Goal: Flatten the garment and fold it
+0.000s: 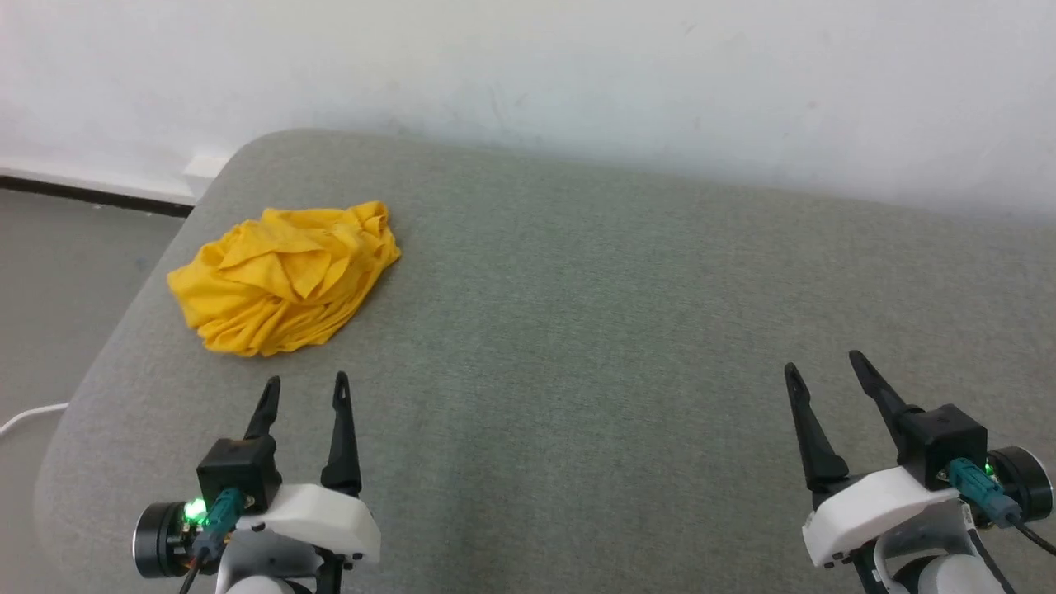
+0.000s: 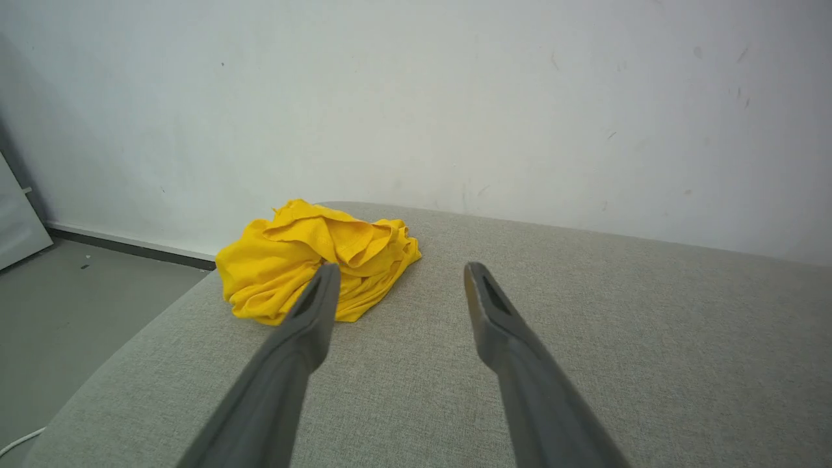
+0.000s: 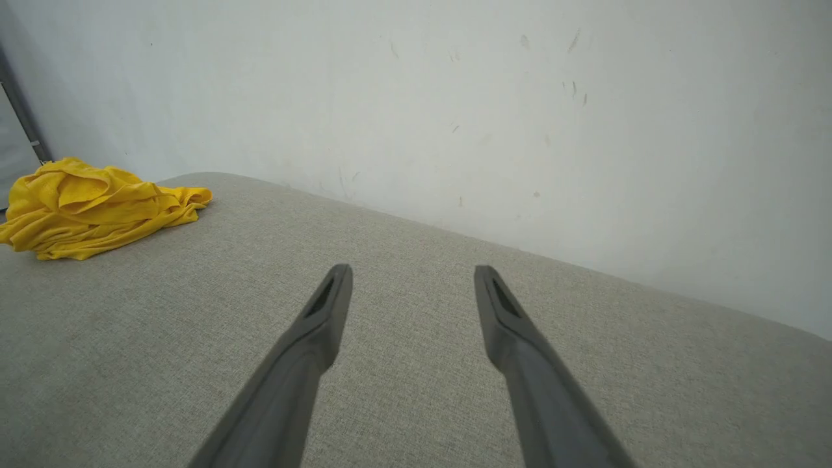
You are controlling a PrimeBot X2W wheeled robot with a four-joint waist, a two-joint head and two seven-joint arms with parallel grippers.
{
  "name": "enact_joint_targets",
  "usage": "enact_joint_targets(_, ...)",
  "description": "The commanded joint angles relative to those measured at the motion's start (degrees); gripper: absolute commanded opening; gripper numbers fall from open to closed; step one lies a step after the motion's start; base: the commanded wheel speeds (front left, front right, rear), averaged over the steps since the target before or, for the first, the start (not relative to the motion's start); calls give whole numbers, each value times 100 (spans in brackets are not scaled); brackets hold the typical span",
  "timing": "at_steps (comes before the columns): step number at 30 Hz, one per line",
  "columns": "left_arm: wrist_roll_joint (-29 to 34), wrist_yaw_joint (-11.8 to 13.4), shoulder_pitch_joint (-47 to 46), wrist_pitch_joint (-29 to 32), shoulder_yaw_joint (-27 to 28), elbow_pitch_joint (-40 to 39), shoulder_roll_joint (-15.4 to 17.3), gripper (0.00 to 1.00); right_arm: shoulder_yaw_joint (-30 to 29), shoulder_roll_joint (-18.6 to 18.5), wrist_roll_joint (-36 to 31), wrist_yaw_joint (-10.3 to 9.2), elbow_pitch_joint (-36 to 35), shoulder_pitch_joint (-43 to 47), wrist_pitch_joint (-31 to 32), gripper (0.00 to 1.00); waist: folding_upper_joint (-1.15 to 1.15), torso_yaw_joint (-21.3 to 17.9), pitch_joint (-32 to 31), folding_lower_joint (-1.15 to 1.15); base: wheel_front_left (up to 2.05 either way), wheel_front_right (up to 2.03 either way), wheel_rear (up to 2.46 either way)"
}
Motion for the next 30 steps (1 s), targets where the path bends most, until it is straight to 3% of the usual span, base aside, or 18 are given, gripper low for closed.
enact_joint_targets(1,-66,57,-77,-62,19,29,7,100,-4,10,60,-5,30,-28,-51,100,0,97,-2,0,-7,-7,-7)
enact_joint_targets(30,-278,247,-85,-410,21,143,-8,100,48,17,193,-8,97,-44,-245,100,1,1026,2,0,-3,-3,-3)
